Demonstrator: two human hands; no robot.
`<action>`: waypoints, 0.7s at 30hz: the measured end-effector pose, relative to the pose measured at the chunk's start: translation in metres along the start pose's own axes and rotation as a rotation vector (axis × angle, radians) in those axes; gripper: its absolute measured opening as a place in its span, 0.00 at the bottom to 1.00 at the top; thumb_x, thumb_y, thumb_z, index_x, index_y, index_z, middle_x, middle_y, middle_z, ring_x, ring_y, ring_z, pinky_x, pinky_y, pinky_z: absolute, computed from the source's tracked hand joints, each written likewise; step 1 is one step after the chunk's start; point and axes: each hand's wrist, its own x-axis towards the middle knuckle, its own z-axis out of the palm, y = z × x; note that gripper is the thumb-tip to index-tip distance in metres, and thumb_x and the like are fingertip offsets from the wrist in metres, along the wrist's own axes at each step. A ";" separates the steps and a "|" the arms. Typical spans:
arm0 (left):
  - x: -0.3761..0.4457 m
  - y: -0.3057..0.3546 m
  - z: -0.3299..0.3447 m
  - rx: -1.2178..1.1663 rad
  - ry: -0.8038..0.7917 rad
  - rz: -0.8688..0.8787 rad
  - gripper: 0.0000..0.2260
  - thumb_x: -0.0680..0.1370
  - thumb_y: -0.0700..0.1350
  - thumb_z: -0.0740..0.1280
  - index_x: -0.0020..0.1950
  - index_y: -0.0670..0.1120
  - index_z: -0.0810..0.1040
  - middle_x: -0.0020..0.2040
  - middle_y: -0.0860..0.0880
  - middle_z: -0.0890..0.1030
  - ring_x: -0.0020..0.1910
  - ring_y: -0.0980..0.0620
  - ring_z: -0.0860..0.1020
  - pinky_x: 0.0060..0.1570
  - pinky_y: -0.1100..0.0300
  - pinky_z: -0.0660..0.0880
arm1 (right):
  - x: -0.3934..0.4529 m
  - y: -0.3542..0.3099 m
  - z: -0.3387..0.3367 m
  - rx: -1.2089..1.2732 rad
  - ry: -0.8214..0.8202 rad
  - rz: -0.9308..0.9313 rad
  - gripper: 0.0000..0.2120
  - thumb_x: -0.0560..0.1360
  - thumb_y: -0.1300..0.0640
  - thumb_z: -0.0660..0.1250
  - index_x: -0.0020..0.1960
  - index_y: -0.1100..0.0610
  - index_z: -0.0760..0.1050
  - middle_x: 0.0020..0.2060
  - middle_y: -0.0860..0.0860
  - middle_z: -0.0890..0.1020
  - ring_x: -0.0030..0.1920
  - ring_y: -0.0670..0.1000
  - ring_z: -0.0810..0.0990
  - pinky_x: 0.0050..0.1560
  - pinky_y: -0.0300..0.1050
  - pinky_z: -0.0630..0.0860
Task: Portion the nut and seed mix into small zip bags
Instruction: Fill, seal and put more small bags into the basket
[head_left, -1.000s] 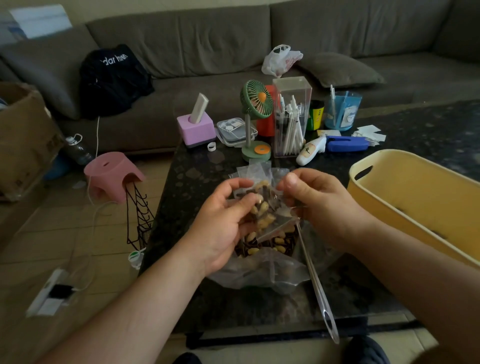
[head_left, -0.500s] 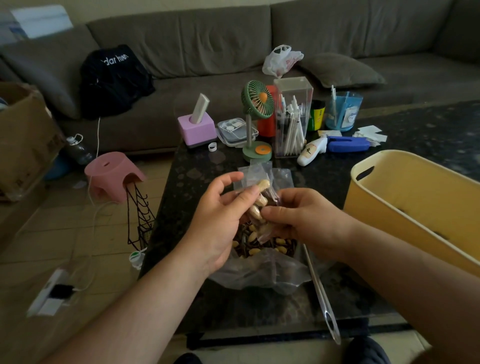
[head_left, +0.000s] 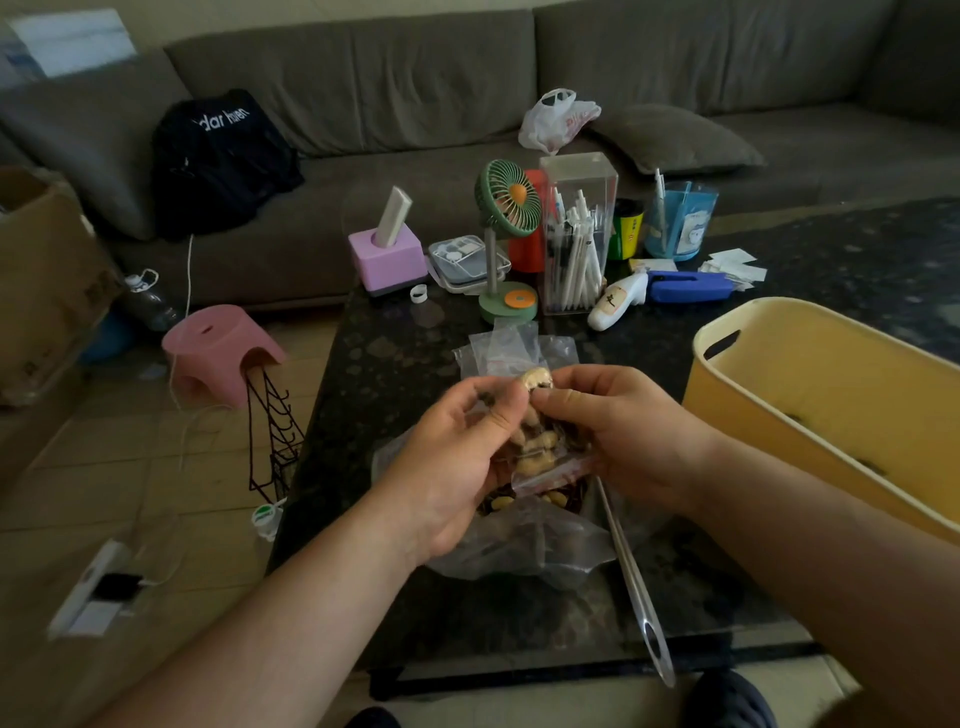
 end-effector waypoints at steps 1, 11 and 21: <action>0.000 -0.001 0.000 -0.004 -0.020 -0.014 0.22 0.71 0.48 0.74 0.65 0.46 0.80 0.56 0.44 0.87 0.57 0.43 0.86 0.57 0.46 0.84 | -0.001 0.000 0.000 -0.016 0.022 -0.013 0.09 0.80 0.61 0.69 0.59 0.64 0.81 0.48 0.60 0.86 0.44 0.56 0.87 0.42 0.48 0.85; 0.002 -0.004 -0.004 -0.014 -0.070 -0.046 0.24 0.70 0.37 0.75 0.66 0.45 0.80 0.60 0.41 0.86 0.61 0.42 0.85 0.65 0.43 0.80 | -0.003 -0.002 0.001 -0.034 -0.033 -0.010 0.15 0.81 0.53 0.67 0.62 0.60 0.81 0.53 0.59 0.87 0.53 0.56 0.88 0.48 0.52 0.84; 0.002 -0.007 0.004 -0.032 0.018 -0.006 0.24 0.69 0.43 0.74 0.66 0.45 0.80 0.57 0.44 0.88 0.57 0.45 0.87 0.58 0.48 0.84 | -0.001 0.002 -0.001 -0.039 0.043 -0.027 0.16 0.79 0.50 0.70 0.60 0.60 0.81 0.53 0.61 0.87 0.53 0.60 0.88 0.53 0.58 0.85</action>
